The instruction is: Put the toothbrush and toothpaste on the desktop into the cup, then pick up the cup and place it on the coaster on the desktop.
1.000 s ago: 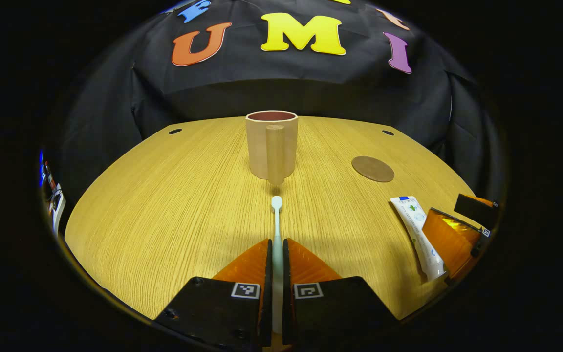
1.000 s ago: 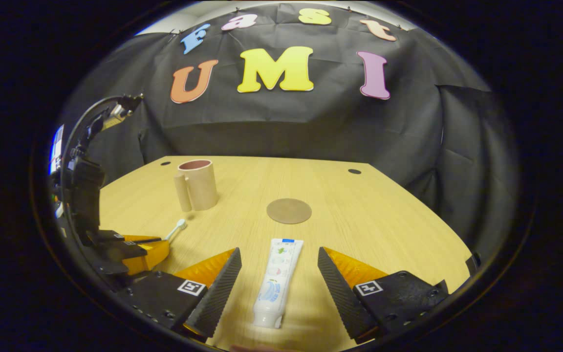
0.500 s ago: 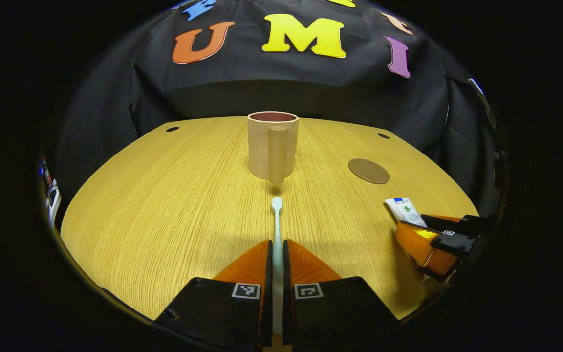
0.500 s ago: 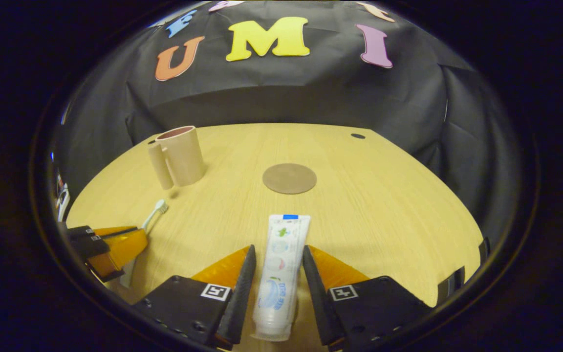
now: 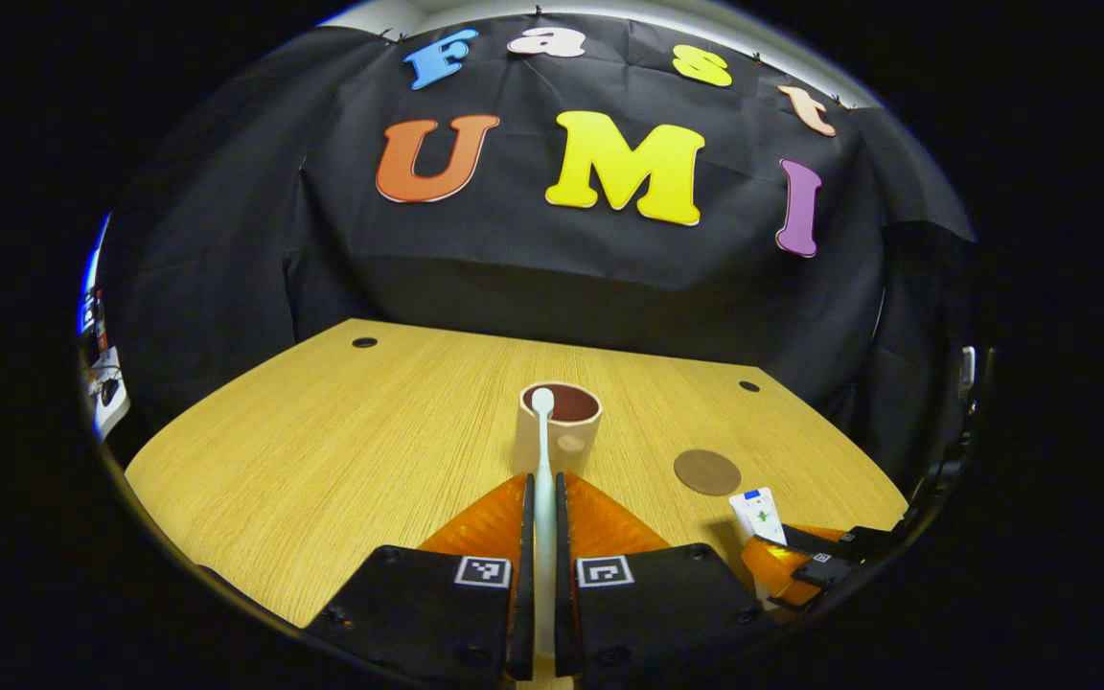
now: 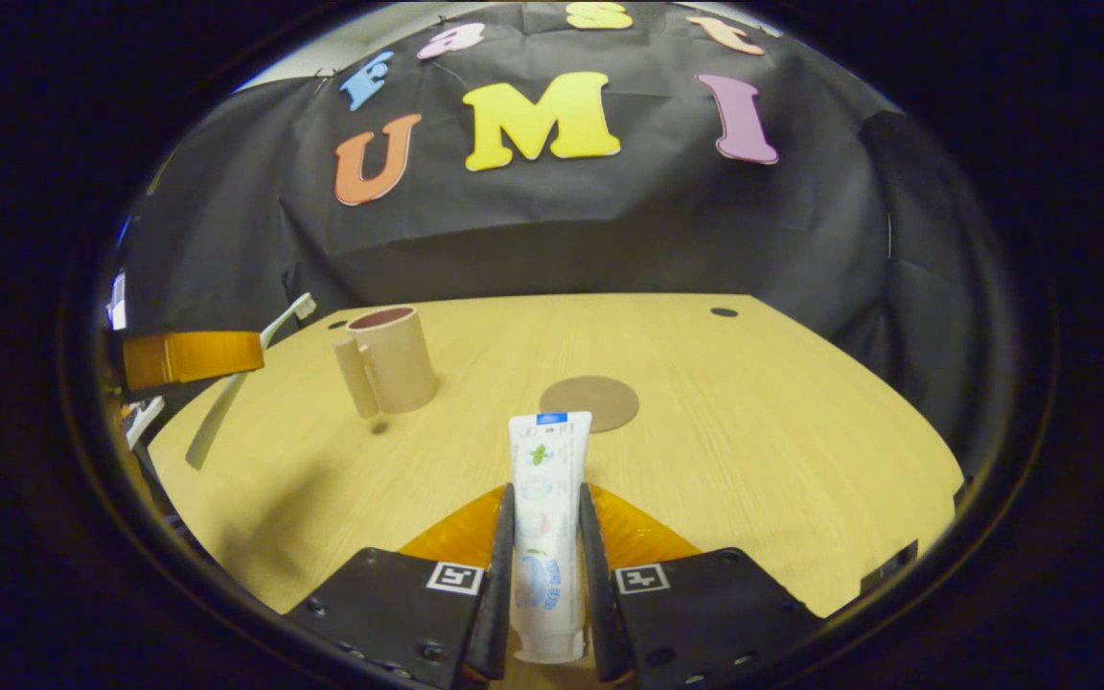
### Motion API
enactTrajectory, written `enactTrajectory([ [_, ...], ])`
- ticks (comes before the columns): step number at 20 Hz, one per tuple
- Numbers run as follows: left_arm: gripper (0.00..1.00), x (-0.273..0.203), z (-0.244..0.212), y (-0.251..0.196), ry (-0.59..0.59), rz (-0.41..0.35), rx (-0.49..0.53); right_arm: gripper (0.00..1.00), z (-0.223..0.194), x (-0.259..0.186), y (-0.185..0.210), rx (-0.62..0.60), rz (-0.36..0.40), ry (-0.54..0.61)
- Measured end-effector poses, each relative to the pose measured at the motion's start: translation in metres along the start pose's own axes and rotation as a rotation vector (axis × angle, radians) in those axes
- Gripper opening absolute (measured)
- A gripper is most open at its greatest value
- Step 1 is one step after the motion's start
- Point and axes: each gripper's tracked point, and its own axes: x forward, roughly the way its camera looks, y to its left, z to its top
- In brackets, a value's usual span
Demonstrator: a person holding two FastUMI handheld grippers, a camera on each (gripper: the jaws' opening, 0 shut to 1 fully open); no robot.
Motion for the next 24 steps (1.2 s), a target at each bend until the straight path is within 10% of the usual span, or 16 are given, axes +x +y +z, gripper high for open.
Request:
enactTrajectory([
  [12,0.11,0.072,0.092,-0.014,-0.162,0.041,0.065,0.38,0.041,-0.035,-0.012,0.016,0.046,-0.189],
  [14,0.11,0.079,0.100,-0.011,-0.173,0.044,0.044,0.18,0.053,-0.041,-0.015,0.013,0.044,-0.241],
  [17,0.11,0.088,0.102,-0.008,-0.171,0.055,0.035,0.17,0.049,-0.040,-0.013,-0.012,0.045,-0.237],
  [22,0.11,0.093,0.096,-0.009,-0.161,0.041,0.019,0.17,0.035,-0.016,-0.016,-0.003,0.028,-0.145],
  [24,0.11,0.092,0.100,-0.009,-0.172,0.038,0.028,0.34,0.032,-0.001,-0.023,0.011,-0.002,-0.103],
])
